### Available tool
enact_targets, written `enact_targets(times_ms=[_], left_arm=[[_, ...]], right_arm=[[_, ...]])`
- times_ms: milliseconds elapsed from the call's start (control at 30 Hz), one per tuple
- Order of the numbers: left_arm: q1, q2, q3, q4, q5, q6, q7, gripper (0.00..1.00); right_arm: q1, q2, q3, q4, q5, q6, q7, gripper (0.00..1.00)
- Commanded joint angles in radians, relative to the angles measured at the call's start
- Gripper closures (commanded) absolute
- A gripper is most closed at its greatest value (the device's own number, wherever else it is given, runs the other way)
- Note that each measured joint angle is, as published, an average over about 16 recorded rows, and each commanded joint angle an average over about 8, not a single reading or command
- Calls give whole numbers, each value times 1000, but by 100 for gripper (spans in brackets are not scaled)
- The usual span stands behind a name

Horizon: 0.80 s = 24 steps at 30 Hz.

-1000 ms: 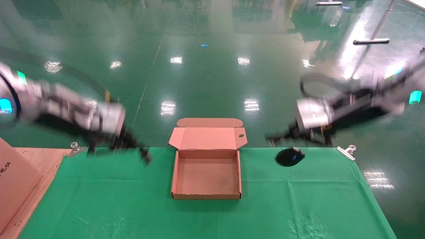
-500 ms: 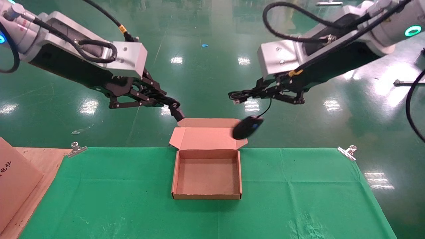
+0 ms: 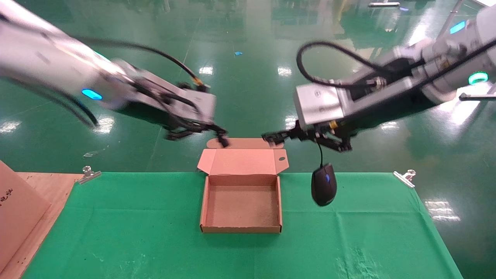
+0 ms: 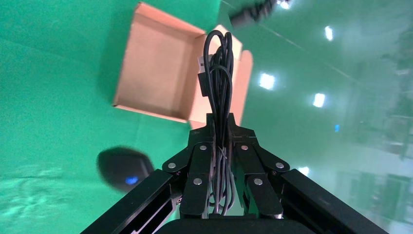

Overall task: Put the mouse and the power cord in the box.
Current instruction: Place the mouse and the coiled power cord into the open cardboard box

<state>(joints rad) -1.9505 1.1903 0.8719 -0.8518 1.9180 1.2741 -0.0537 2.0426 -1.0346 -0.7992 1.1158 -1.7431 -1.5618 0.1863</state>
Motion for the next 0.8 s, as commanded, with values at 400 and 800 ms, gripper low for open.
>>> enact_targets(times_ms=[400,800], left_arm=[[348,140,40,-13,314,-489,-457,100],[449,182,235,113,196,-704,-500,100]], right_arm=[[-118,77,-31,-3,12,48,-35,100],[-174,68,-40,-140,-7,126,-160,100]])
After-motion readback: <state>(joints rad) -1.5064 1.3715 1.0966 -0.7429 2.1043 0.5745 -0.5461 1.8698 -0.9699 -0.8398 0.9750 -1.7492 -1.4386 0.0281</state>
